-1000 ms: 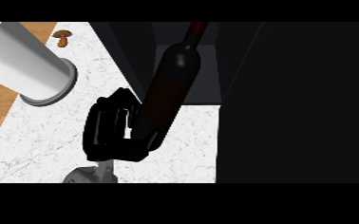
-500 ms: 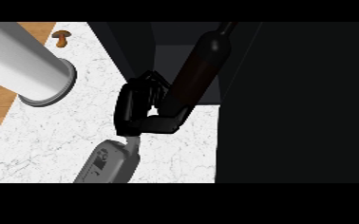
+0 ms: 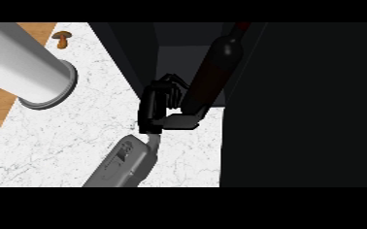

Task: Pick up the wine, place it into the cabinet and close the cabinet

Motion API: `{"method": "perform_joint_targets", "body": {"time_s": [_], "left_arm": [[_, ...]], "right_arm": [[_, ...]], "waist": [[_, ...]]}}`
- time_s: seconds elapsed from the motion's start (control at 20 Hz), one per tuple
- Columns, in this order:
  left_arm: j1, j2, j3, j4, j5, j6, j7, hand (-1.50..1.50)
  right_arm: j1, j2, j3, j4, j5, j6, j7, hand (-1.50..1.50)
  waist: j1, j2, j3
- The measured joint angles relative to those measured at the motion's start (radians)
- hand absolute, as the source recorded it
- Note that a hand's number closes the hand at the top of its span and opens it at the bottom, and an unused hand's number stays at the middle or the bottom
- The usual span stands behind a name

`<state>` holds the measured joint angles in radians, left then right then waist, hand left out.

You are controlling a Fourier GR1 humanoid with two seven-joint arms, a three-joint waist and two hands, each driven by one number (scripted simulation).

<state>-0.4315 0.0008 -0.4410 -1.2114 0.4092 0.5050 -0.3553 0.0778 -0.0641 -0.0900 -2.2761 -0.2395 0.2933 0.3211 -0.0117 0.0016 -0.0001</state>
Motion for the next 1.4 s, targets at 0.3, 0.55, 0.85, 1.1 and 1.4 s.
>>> {"method": "perform_joint_targets", "body": {"time_s": [0.3, 0.55, 0.85, 1.1, 1.4], "left_arm": [[-0.038, 0.0, -0.016, 0.118, 0.082, 0.013, -0.079, 1.5], [-0.065, -0.001, -0.019, 0.249, 0.147, -0.011, -0.159, 1.5], [-0.079, -0.001, -0.03, 0.358, 0.255, -0.048, -0.267, 1.5], [-0.134, -0.001, 0.002, 0.456, 0.347, -0.136, -0.305, 1.5], [-0.212, -0.001, -0.01, 0.577, 0.424, -0.199, -0.347, 1.5]], "right_arm": [[0.014, 0.007, 0.012, -0.024, 0.004, -0.004, 0.016, -1.5], [-0.003, 0.018, 0.036, -0.025, 0.026, -0.021, 0.029, -1.5], [0.015, 0.021, 0.033, -0.014, 0.024, -0.008, 0.006, -1.5], [-0.006, 0.027, 0.041, -0.007, 0.03, -0.022, 0.016, -1.5], [0.012, 0.031, 0.071, -0.007, 0.051, -0.02, 0.004, -1.5]], "waist": [[0.001, 0.0, 0.0], [0.0, 0.0, 0.0], [-0.002, 0.001, 0.0], [-0.005, 0.002, 0.0], [-0.01, 0.003, 0.0]]}}
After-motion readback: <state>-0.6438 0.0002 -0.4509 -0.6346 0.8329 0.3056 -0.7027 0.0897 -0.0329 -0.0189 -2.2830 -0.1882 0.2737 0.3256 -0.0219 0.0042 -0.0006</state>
